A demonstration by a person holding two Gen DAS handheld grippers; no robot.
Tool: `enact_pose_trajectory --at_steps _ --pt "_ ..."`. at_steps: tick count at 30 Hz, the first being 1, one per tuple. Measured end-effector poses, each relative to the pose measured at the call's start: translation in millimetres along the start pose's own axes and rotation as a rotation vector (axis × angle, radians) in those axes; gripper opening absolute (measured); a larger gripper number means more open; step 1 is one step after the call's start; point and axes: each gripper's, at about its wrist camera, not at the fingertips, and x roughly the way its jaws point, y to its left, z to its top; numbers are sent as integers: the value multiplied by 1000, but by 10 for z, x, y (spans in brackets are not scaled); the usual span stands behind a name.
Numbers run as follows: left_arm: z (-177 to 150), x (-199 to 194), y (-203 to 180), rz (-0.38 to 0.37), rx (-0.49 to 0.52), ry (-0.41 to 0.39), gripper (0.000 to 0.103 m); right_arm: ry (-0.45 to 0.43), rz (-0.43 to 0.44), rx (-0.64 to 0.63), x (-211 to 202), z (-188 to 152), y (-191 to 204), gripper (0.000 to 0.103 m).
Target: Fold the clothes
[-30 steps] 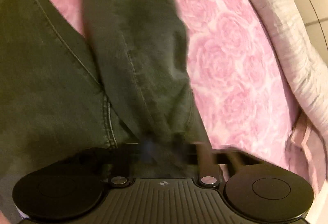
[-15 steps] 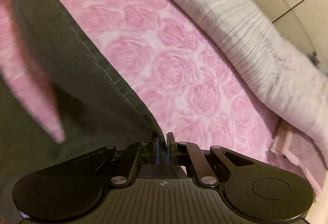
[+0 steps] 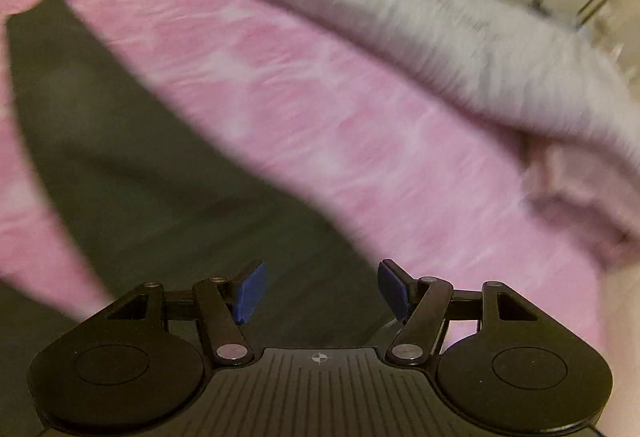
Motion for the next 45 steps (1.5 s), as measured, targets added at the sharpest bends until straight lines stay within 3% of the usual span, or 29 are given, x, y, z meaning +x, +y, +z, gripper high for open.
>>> enact_pose_trajectory --at_steps 2,5,8,11,13,14,15,20,25,30,35,37,39,45 --pt "-17 101 -404 18 232 -39 39 29 71 -29 5 -154 358 65" --pt "-79 327 -784 60 487 -89 40 52 137 -61 66 -263 790 65" --pt "-91 600 -937 96 611 -113 40 42 147 -68 184 -271 1064 65" --pt "-106 851 -1011 126 699 -125 40 26 103 -108 344 -238 1248 65" --pt "-153 760 -977 123 683 -119 36 13 83 -155 440 -233 1337 65" --pt "-176 714 -960 121 675 -116 17 5 73 -185 476 -240 1397 65" --pt "-199 669 -942 120 667 -113 8 2 62 -225 515 -250 1454 66" --pt "-316 442 -856 112 628 -99 4 4 32 -405 666 -289 1649 66" --pt "-432 215 -770 105 588 -84 1 -58 43 -475 549 -318 1590 66" --pt "-441 437 -932 84 621 -45 3 25 56 -300 482 -476 1320 66" --pt "-411 646 -897 82 604 54 9 88 -7 -28 160 -776 684 66" --pt "-368 591 -821 40 556 93 15 107 -44 82 96 -912 291 66" --pt "-314 454 -740 -16 492 115 30 119 -75 197 54 -1030 -126 66" --pt "124 -58 -607 -70 256 104 30 57 -84 580 410 -1222 -1526 68"
